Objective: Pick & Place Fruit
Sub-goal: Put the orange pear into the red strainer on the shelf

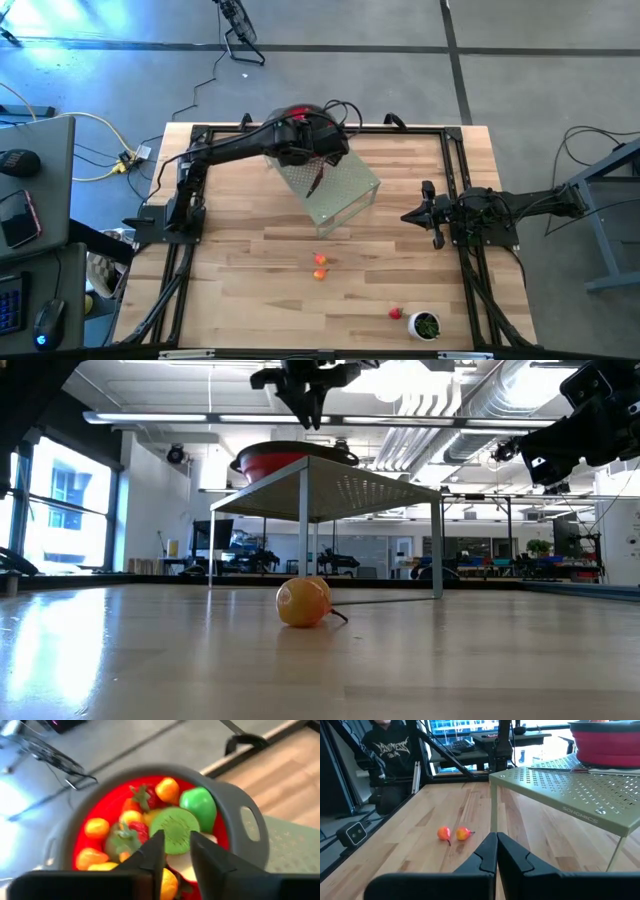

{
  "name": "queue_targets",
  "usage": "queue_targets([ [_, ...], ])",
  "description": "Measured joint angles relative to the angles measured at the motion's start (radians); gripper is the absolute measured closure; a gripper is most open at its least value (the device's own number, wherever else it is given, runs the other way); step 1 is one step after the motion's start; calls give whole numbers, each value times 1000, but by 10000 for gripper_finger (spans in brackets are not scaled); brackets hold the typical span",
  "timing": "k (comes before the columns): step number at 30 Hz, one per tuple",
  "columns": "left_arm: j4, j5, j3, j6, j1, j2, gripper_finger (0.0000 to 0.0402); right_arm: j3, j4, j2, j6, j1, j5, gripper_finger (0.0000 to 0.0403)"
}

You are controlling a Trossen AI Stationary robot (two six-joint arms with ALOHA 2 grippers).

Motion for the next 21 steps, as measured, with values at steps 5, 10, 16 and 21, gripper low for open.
queue_targets([
  [5, 1, 118, 0, 4, 3, 0, 357, 0, 0, 0, -13, 0, 0, 400],
  [10, 82, 123, 0, 99, 1, 0, 373, 0, 0, 0, -14, 0, 0, 400],
  [16, 137, 39, -23, 198, -96, -1, 384, 0, 0, 0, -12, 0, -3, 400],
  [21, 133, 0, -49, 207, -204, -1, 399, 0, 0, 0, -12, 0, -3, 400],
])
